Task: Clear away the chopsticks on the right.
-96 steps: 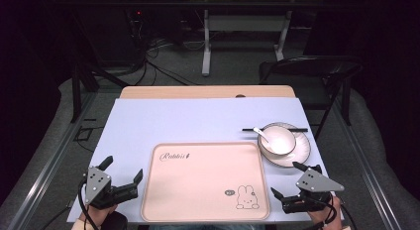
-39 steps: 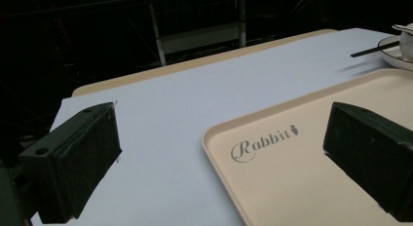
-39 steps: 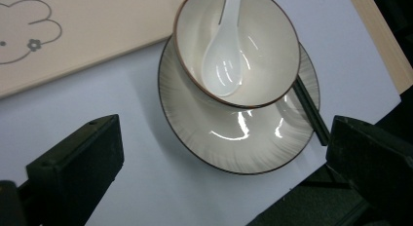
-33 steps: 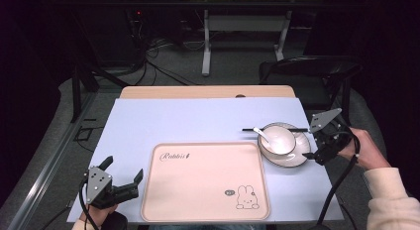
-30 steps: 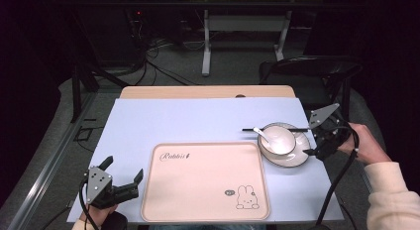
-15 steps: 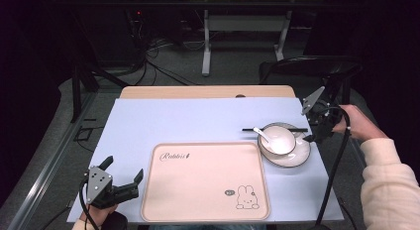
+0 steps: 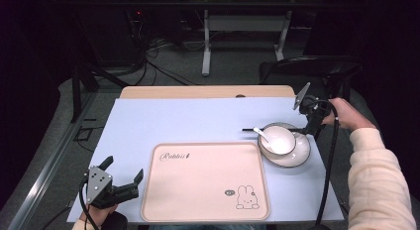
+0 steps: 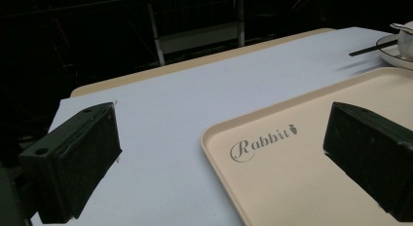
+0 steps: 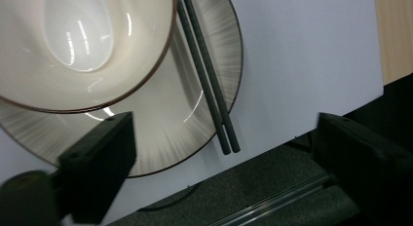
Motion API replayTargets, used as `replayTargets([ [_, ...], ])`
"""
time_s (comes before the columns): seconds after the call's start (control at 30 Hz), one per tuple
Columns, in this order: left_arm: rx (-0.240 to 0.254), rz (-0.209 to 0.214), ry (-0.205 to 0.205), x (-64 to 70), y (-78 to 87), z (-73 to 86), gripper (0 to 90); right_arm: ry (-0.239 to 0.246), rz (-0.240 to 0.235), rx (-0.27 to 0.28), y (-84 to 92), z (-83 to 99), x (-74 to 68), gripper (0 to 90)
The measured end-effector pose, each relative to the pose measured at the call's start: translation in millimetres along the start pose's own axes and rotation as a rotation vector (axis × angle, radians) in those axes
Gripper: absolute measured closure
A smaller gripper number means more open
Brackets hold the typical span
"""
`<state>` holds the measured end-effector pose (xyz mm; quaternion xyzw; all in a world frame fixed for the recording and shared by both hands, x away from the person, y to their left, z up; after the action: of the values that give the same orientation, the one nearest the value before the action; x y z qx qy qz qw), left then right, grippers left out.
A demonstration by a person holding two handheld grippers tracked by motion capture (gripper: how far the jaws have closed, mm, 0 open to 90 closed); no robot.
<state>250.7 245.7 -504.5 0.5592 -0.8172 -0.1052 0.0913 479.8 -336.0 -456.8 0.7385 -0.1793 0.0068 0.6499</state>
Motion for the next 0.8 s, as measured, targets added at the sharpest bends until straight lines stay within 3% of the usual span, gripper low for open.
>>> replayTargets([
  [0.07, 0.002, 0.004, 0.000, 0.2, -0.3, 0.1, 0.0, 0.003, 0.016, -0.019, -6.6, -1.1, 0.9, 19.4],
  [0.1, 0.001, 0.004, -0.001, 0.3, -0.4, 0.1, 0.0, 0.011, 0.034, -0.023, -8.7, -2.3, 2.1, 29.3],
  [0.17, 0.000, 0.003, -0.005, 0.1, -0.3, 0.0, 0.0, 0.001, 0.046, -0.027, -11.8, -3.5, 1.4, 32.0],
  [0.23, 0.000, 0.003, 0.000, 0.1, 0.0, 0.0, 0.0, 0.026, 0.056, -0.035, -17.0, -6.4, 1.9, 40.0],
  [0.33, 0.001, 0.003, 0.000, 0.1, -0.2, 0.0, 0.0, 0.111, 0.052, -0.079, -28.0, -14.3, -4.9, 54.8],
  [0.43, -0.002, 0.005, -0.005, 0.0, 0.1, 0.0, 0.0, 0.155, 0.021, -0.130, -37.9, -17.9, -10.2, 61.3],
  [0.53, 0.004, 0.001, 0.001, 0.0, 0.0, 0.1, 0.0, 0.173, 0.013, -0.138, -44.2, -19.1, -11.7, 66.6],
  [0.67, 0.001, 0.003, -0.003, 0.0, -0.2, 0.1, 0.0, 0.190, 0.010, -0.170, -48.7, -18.9, -10.0, 70.6],
  [0.7, 0.000, 0.004, -0.004, 0.0, -0.2, 0.1, 0.0, 0.165, 0.009, -0.164, -52.0, -17.5, -11.1, 73.1],
  [0.8, 0.004, 0.002, 0.001, 0.1, -0.2, 0.1, 0.0, 0.171, 0.006, -0.180, -55.6, -16.5, -9.9, 75.6],
])
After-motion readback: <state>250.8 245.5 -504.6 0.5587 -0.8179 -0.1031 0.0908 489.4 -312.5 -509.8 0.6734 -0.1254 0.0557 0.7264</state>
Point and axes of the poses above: each handheld gripper's, and its own axes: y roughly backward along the jaws, z roughly out of its underside, x roughly to its right, the point moved 2 cm from there along -y, roughly forward along the jaws, and after that the axes turned 7 degrees about y, right-handed, at the moved point
